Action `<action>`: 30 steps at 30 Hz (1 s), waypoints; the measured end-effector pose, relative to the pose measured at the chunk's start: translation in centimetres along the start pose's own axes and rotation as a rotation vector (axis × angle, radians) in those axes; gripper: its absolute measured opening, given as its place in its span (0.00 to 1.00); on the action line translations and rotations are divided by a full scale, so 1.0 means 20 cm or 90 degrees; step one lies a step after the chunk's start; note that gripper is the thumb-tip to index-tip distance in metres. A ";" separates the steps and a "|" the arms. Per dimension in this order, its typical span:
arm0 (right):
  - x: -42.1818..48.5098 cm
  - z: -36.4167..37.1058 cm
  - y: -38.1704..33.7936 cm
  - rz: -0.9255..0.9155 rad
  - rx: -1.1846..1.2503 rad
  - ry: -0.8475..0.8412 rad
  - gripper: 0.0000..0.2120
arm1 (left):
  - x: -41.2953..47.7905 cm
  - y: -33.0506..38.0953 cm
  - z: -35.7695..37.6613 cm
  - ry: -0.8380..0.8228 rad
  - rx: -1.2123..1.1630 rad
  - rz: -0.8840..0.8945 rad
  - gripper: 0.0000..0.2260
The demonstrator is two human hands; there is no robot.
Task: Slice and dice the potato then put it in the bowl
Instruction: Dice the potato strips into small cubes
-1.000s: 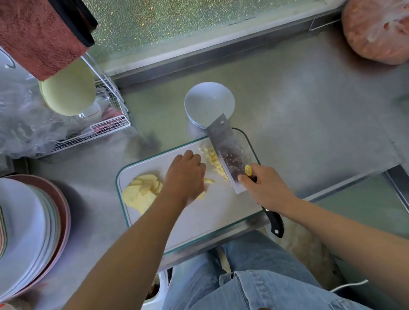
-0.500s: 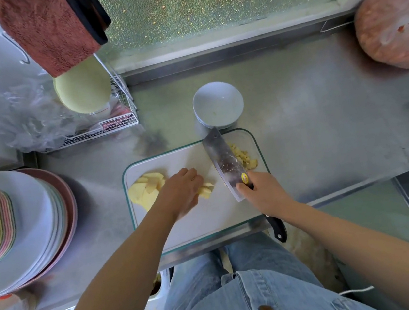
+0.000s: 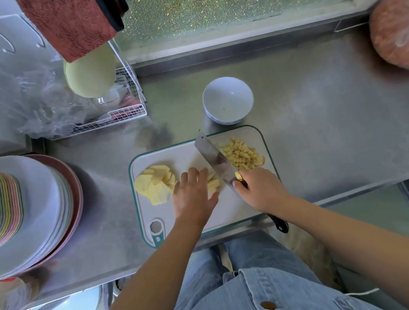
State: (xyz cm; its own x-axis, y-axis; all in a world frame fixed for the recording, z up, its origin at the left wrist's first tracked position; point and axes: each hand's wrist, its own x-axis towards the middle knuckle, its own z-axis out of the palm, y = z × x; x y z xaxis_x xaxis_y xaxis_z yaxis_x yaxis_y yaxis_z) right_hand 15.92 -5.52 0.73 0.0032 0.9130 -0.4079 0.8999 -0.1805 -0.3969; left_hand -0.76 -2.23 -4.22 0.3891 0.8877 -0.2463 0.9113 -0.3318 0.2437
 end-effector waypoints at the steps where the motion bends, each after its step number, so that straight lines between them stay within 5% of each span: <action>1: 0.00 -0.01 -0.01 -0.002 -0.007 0.004 0.19 | 0.00 0.00 0.00 0.005 -0.019 0.008 0.20; 16: -0.06 0.04 -0.09 0.034 -0.030 -0.029 0.10 | 0.02 -0.04 0.02 0.069 -0.112 -0.003 0.11; 30: -0.04 0.19 -0.11 0.082 0.006 0.060 0.11 | 0.01 -0.02 0.00 0.049 -0.122 -0.028 0.11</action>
State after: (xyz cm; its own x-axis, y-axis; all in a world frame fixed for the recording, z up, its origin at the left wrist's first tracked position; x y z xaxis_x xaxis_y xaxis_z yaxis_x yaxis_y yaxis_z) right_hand 12.24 -7.19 -1.20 0.1596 0.9120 -0.3778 0.8855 -0.3014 -0.3535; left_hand -1.14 -1.91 -4.28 0.3310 0.9242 -0.1905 0.8825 -0.2317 0.4094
